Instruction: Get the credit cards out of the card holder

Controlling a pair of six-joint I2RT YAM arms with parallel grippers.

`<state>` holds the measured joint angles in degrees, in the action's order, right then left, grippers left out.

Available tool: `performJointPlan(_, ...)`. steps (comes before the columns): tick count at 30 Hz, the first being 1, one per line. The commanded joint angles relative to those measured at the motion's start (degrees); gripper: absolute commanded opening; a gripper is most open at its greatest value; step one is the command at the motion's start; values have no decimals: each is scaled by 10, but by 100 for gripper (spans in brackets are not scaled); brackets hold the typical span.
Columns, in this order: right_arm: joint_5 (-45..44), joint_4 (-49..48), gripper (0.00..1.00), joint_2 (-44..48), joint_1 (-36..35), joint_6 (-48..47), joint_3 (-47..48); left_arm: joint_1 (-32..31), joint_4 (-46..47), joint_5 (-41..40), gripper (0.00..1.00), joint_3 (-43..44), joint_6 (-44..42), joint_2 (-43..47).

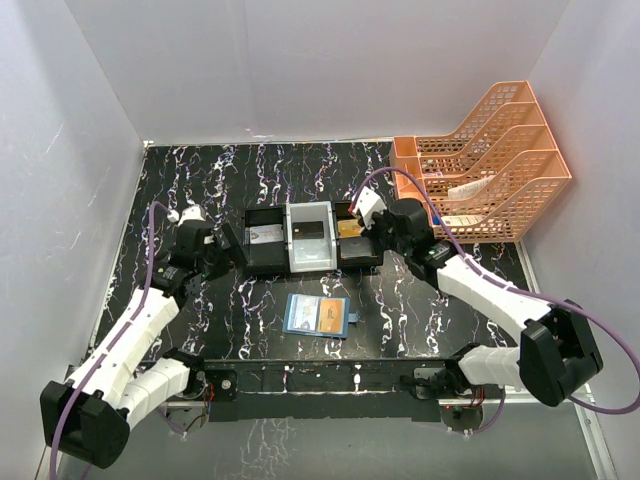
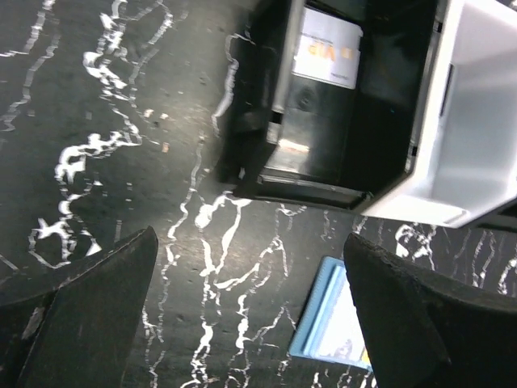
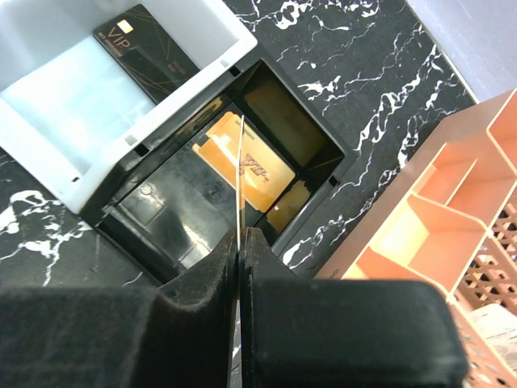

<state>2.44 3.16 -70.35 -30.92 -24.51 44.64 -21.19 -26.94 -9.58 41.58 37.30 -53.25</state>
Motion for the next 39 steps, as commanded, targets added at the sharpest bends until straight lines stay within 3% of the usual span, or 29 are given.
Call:
performJointPlan(1, 27, -16, 0, -24, 15, -70, 51, 39, -35, 41, 99, 11, -54, 11)
performJointPlan(11, 42, -11, 0, -121, 22, -167, 98, 39, -3, 123, 99, -12, -88, 49)
performJointPlan(31, 5, -46, 0, -317, 25, -269, 188, 39, -16, 111, 99, -13, -84, 63)
performJointPlan(39, 3, -109, 0, -347, 26, -299, 162, 39, -22, 105, 99, -13, -81, 55)
